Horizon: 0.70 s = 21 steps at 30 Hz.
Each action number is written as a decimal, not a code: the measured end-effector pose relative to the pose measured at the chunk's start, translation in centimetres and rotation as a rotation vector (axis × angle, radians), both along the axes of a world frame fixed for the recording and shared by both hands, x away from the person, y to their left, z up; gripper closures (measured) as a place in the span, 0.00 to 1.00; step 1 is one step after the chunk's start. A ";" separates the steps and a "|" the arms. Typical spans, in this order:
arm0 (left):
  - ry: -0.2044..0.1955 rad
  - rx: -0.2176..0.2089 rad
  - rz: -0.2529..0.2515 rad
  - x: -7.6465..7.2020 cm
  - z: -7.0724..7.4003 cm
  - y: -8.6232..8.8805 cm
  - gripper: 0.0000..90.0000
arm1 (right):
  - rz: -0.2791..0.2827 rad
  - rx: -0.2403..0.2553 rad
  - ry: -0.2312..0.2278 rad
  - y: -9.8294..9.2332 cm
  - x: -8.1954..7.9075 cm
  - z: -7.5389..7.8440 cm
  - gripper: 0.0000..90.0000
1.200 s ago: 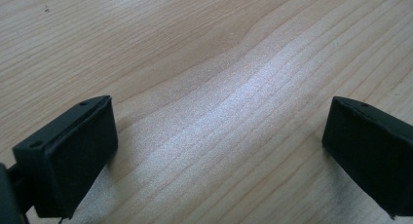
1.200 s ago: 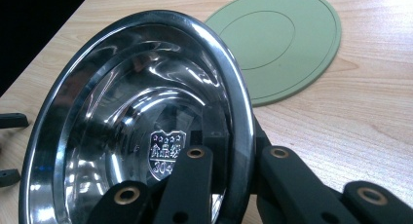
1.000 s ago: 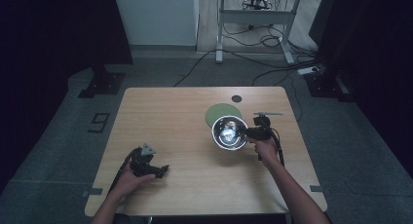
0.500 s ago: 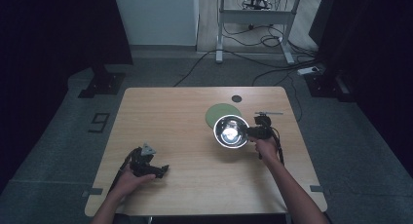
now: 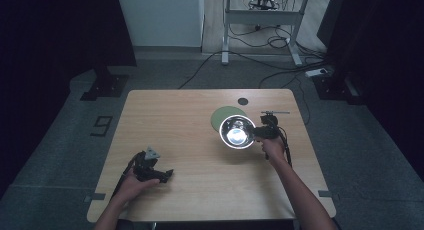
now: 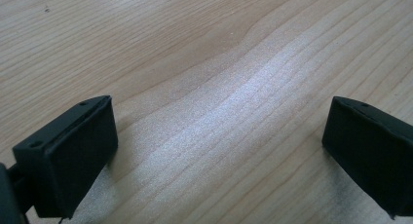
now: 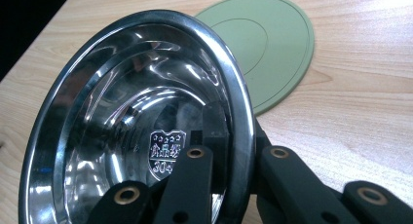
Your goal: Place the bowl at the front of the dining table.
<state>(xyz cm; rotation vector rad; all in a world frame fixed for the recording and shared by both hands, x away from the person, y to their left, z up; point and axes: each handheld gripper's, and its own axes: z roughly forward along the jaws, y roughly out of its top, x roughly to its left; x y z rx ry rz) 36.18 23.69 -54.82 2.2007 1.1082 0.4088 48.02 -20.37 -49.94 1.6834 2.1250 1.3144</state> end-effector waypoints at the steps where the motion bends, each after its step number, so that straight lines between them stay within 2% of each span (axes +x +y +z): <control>1: 0.000 0.000 0.000 0.0 0.0 0.0 0.00 | -0.004 -0.006 -0.001 0.0 0.1 0.0 0.96; 11: 0.000 0.001 0.000 0.0 0.0 0.0 0.00 | -0.008 0.015 -0.016 0.4 0.8 0.6 0.96; 21: 0.000 0.001 0.000 0.0 0.0 0.0 0.00 | -0.012 0.000 -0.025 0.8 1.7 1.1 0.96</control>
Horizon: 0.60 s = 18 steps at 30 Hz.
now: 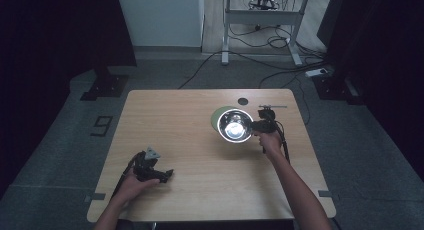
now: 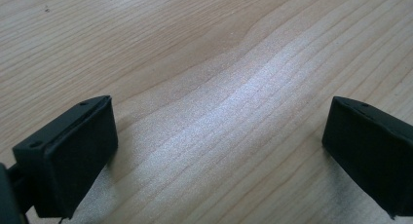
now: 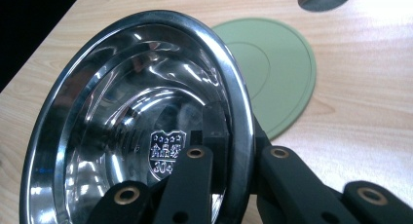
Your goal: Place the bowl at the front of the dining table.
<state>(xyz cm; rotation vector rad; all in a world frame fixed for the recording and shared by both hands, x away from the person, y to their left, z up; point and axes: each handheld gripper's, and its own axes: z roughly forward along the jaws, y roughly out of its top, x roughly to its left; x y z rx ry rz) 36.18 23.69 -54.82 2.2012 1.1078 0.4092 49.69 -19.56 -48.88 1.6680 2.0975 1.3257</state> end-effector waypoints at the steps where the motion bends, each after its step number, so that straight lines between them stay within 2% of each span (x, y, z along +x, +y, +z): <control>1: 0.000 0.000 0.000 0.0 0.0 0.0 0.00 | -0.004 0.004 0.002 0.0 0.1 0.0 0.96; 8: 0.000 0.000 0.000 0.0 0.0 0.0 0.00 | -0.013 0.003 0.016 0.1 0.6 -0.1 0.96; 18: 0.000 0.000 0.000 0.0 0.0 0.0 0.00 | -0.007 -0.001 0.007 0.7 1.2 0.2 0.96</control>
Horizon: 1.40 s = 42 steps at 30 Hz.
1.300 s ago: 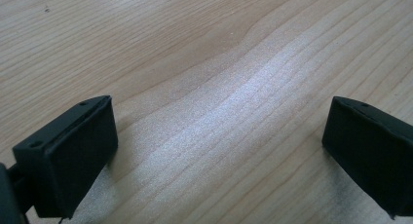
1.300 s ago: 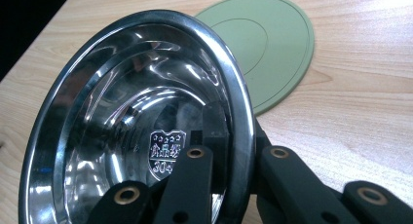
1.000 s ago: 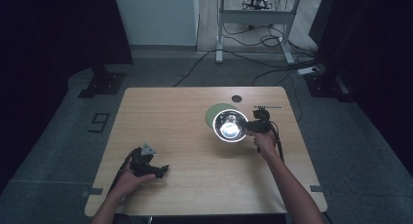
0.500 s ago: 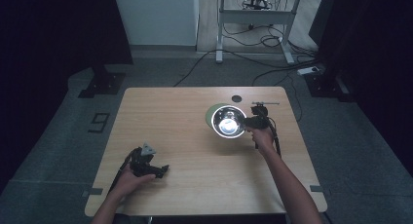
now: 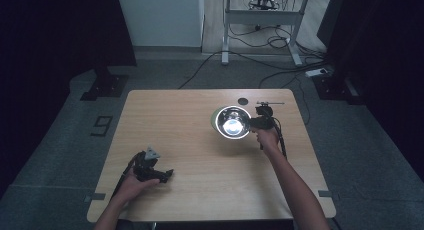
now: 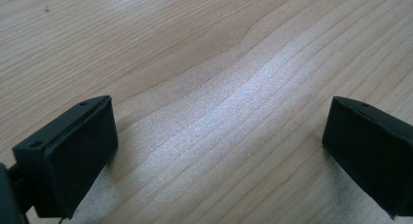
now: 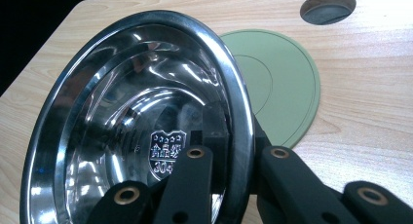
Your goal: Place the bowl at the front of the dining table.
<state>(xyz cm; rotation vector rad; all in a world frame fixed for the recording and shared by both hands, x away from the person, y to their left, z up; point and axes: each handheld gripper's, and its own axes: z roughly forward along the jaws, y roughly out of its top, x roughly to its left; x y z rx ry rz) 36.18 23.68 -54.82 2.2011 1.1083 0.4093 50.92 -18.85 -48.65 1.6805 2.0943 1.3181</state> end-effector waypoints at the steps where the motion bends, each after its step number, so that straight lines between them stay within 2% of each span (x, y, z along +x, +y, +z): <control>1: 0.000 0.000 0.000 0.0 0.0 0.0 0.00 | -0.001 -0.001 0.001 0.0 0.0 -0.1 0.96; 12: 0.000 0.000 0.000 0.0 0.0 0.0 0.00 | -0.009 0.011 0.011 0.1 0.5 -0.5 0.96; 20: 0.000 0.000 0.000 0.0 0.0 0.0 0.00 | -0.010 -0.002 0.002 0.3 1.1 0.2 0.96; 33: 0.000 0.000 0.000 0.0 0.0 0.0 0.00 | -0.037 0.006 0.011 0.0 1.6 -0.2 0.96; 42: 0.000 0.000 0.000 0.0 0.0 0.0 0.00 | -0.035 0.003 0.013 0.4 2.3 0.2 0.96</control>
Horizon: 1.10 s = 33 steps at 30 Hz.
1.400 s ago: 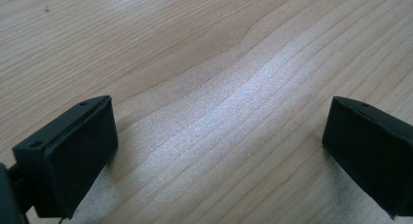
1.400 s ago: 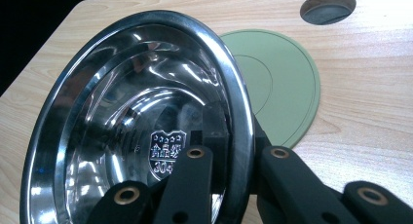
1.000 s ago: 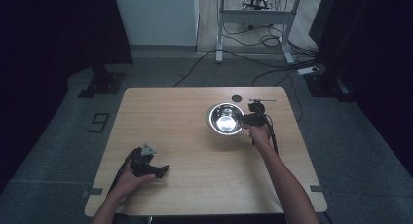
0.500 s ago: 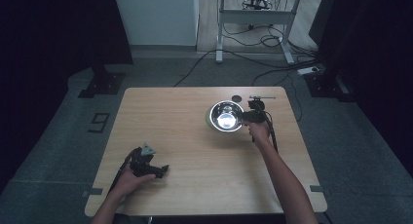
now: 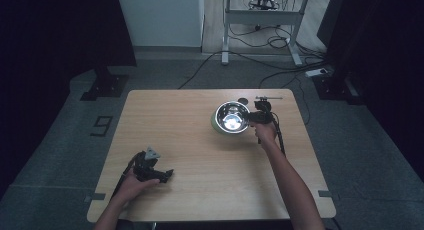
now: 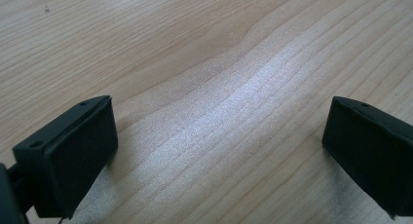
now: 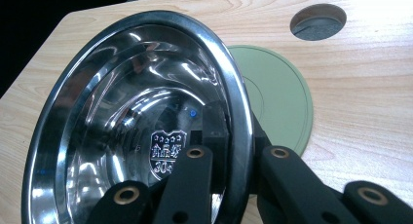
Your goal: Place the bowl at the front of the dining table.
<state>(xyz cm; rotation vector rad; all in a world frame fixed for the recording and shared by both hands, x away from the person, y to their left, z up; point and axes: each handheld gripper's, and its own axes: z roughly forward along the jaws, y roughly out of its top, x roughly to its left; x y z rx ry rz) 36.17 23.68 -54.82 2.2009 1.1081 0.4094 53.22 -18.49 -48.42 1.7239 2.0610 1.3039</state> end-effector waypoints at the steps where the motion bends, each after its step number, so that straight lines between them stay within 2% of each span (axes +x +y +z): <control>1: 0.000 0.000 0.000 0.0 0.0 0.0 0.00 | 0.004 -0.002 0.000 0.1 0.1 0.0 0.96; 11: 0.000 0.000 0.000 0.0 0.0 0.0 0.00 | -0.012 0.006 0.004 0.3 0.7 -0.5 0.96; 15: 0.000 0.000 0.000 0.0 0.0 0.0 0.00 | -0.010 0.000 0.023 0.6 1.2 -0.9 0.96; 23: 0.000 0.000 0.000 0.0 0.0 0.0 0.00 | -0.007 0.003 0.013 1.3 1.9 -0.8 0.96; 33: 0.000 -0.001 0.000 0.0 0.0 0.0 0.00 | -0.039 -0.002 0.037 0.9 2.8 -2.0 0.96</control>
